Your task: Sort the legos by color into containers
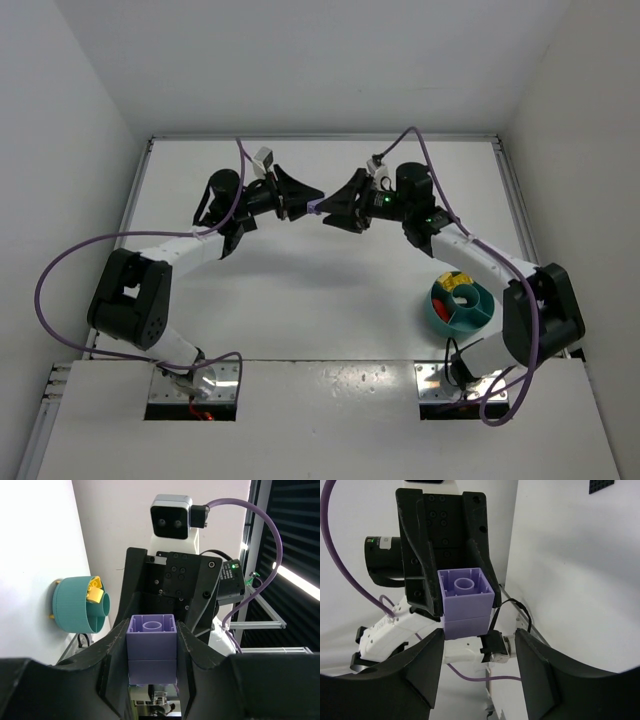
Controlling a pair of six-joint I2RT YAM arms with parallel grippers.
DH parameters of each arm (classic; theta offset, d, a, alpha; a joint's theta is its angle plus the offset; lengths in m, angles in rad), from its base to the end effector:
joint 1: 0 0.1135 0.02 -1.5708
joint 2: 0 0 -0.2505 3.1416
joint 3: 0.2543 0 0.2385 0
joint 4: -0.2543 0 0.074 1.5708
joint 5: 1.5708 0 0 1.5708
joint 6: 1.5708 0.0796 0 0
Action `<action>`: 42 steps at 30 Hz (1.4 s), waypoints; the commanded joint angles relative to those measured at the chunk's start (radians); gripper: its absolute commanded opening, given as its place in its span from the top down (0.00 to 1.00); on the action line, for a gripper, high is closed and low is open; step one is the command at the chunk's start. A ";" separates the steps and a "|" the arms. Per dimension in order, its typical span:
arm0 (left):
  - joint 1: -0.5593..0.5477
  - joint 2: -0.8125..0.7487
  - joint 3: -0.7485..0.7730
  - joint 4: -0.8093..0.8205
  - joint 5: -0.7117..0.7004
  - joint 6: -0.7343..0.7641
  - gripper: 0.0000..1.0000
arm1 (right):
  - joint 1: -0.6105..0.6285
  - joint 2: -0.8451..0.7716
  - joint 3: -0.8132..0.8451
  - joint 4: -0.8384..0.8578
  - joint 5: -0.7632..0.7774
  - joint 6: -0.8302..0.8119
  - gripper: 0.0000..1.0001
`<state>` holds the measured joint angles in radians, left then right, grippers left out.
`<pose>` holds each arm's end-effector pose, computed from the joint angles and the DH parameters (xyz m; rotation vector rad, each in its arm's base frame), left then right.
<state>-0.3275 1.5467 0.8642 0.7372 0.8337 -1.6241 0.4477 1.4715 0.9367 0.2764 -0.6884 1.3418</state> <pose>0.3202 -0.1710 0.2719 -0.4192 1.9588 -2.0376 0.2984 0.1994 0.2621 0.3928 2.1869 1.7669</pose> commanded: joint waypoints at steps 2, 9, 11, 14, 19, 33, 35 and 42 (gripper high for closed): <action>-0.008 -0.043 -0.002 0.062 -0.008 -0.014 1.00 | 0.008 0.010 0.044 0.052 0.012 0.016 0.43; -0.008 -0.053 -0.031 0.071 -0.008 -0.014 1.00 | 0.008 0.019 0.062 0.070 0.012 0.016 0.44; -0.008 -0.053 -0.031 0.071 -0.008 -0.014 1.00 | 0.008 0.019 0.071 0.070 0.012 0.016 0.45; -0.018 -0.053 -0.031 0.071 -0.008 -0.014 1.00 | 0.008 0.029 0.071 0.089 0.003 0.016 0.48; -0.018 -0.053 -0.031 0.071 -0.008 -0.014 1.00 | 0.008 0.029 0.080 0.098 0.003 0.016 0.52; -0.018 -0.043 -0.031 0.071 -0.018 -0.014 1.00 | 0.028 -0.002 0.042 0.089 0.003 0.034 0.54; -0.027 -0.043 -0.031 0.071 -0.018 -0.005 1.00 | 0.028 -0.002 0.042 0.098 0.003 0.034 0.59; -0.027 -0.053 -0.031 0.012 -0.027 0.059 0.70 | 0.028 -0.011 0.042 0.107 0.003 -0.007 0.96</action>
<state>-0.3336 1.5303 0.8326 0.7715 0.8204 -1.6192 0.4614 1.4994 0.9676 0.3134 -0.6804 1.3617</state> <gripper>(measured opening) 0.409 0.358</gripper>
